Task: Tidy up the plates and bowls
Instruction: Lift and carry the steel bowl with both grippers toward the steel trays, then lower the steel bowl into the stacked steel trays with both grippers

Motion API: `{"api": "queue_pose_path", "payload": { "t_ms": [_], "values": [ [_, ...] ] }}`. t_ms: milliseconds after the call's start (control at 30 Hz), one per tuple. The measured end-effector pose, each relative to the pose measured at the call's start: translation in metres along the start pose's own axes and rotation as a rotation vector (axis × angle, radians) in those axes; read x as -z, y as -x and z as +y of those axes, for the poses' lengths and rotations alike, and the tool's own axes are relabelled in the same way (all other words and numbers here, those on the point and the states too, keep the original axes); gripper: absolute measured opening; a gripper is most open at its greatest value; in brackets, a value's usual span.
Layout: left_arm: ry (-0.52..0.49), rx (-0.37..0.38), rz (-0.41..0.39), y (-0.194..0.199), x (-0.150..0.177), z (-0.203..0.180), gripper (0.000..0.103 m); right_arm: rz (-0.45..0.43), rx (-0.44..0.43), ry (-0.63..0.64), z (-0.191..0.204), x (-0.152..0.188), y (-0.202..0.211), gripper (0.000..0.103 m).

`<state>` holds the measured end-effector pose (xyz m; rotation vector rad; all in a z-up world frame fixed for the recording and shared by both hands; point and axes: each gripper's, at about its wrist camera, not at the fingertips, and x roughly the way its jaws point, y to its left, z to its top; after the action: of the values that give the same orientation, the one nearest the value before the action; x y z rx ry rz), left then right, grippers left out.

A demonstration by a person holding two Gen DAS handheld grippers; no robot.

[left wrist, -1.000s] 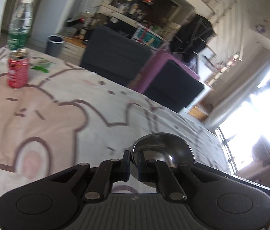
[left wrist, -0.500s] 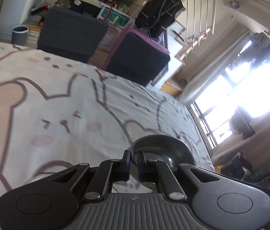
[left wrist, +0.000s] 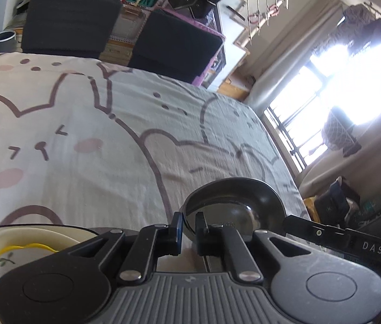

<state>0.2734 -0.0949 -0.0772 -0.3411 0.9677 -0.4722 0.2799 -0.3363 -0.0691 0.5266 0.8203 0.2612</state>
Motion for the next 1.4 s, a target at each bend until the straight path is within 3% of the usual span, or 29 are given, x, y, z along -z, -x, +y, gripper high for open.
{"api": "queue_pose_path", "payload": {
  "t_ms": [133,267,400,667,1067,1400],
  "values": [
    [-0.018,0.009,0.026,-0.012,0.003,-0.010,0.010,0.021,0.019,-0.031,-0.012,0.000,0.006,0.016],
    [-0.046,0.017,0.051,-0.022,0.008,-0.021,0.011,0.041,0.025,-0.058,-0.026,0.001,0.012,0.030],
    [-0.068,0.021,0.077,-0.031,0.013,-0.029,0.011,0.045,0.055,-0.049,-0.034,0.002,0.019,0.029],
    [-0.095,0.036,0.113,-0.039,0.021,-0.039,0.014,0.054,0.103,-0.046,-0.048,0.006,0.030,0.017],
    [-0.144,0.006,0.174,-0.053,0.033,-0.046,0.014,0.129,0.178,-0.026,-0.054,0.008,0.024,0.017],
    [-0.155,-0.005,0.147,-0.062,0.026,-0.049,0.014,0.228,0.223,0.007,-0.052,0.015,0.010,0.018]
  ]
}}
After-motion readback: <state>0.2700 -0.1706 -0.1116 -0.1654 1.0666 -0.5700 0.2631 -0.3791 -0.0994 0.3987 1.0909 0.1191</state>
